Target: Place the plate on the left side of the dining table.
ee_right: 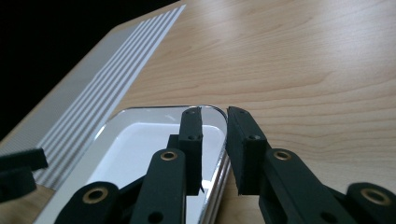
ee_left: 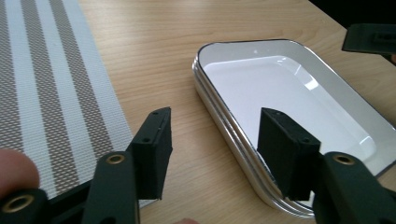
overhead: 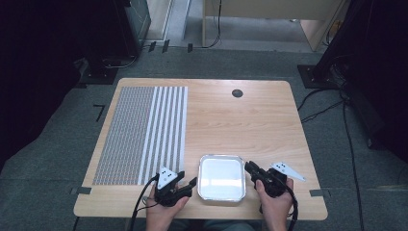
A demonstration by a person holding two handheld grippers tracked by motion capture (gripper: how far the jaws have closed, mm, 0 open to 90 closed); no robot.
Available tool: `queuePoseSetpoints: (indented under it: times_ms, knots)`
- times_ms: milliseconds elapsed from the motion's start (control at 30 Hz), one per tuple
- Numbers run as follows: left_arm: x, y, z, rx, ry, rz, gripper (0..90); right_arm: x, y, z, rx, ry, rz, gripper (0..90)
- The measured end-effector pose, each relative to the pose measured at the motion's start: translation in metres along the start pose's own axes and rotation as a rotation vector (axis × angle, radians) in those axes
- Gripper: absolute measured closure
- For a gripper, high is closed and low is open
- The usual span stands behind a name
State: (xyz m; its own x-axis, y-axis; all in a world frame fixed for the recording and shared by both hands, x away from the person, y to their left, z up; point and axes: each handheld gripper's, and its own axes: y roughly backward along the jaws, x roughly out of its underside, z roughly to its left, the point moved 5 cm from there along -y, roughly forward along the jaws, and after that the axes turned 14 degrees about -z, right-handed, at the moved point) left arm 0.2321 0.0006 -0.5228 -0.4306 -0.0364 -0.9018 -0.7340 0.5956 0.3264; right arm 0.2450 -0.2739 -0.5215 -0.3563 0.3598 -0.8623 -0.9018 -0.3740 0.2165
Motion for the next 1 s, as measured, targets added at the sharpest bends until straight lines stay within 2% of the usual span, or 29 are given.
queuePoseSetpoints:
  times_ms: [33, 167, 300, 433, 533, 567, 767, 867, 1000]
  knots:
    - [0.0, 0.0, -0.001, 0.01, 0.005, -0.004, 47.9, 0.0, -0.001, 0.0, -0.001, -0.023, -0.007, 77.1]
    - [-0.002, 0.001, -0.007, 0.035, 0.009, -0.01, 52.9, 0.002, -0.003, -0.002, 0.005, -0.052, 0.001, 78.2]
    - [-0.002, 0.0, -0.011, 0.045, 0.025, 0.002, 56.1, 0.003, -0.004, -0.002, 0.013, -0.067, 0.009, 78.4]
    - [-0.001, -0.002, -0.012, 0.053, 0.053, 0.017, 60.4, 0.005, -0.006, -0.002, 0.006, -0.114, 0.016, 77.3]
    - [0.0, -0.002, -0.012, 0.053, 0.066, 0.026, 61.2, 0.006, -0.007, -0.003, 0.001, -0.129, 0.021, 77.3]
    - [0.001, -0.003, -0.013, 0.057, 0.072, 0.033, 62.0, 0.007, -0.008, -0.004, -0.007, -0.164, 0.023, 77.3]
    - [0.003, -0.004, -0.015, 0.064, 0.071, 0.046, 65.3, 0.008, -0.008, -0.013, -0.017, -0.276, 0.026, 77.5]
    - [0.004, -0.004, -0.018, 0.068, 0.062, 0.056, 70.1, 0.009, -0.009, -0.016, -0.024, -0.313, 0.035, 79.5]
    - [0.005, -0.005, -0.018, 0.074, 0.061, 0.065, 71.6, 0.011, -0.011, -0.017, -0.045, -0.354, 0.045, 79.9]
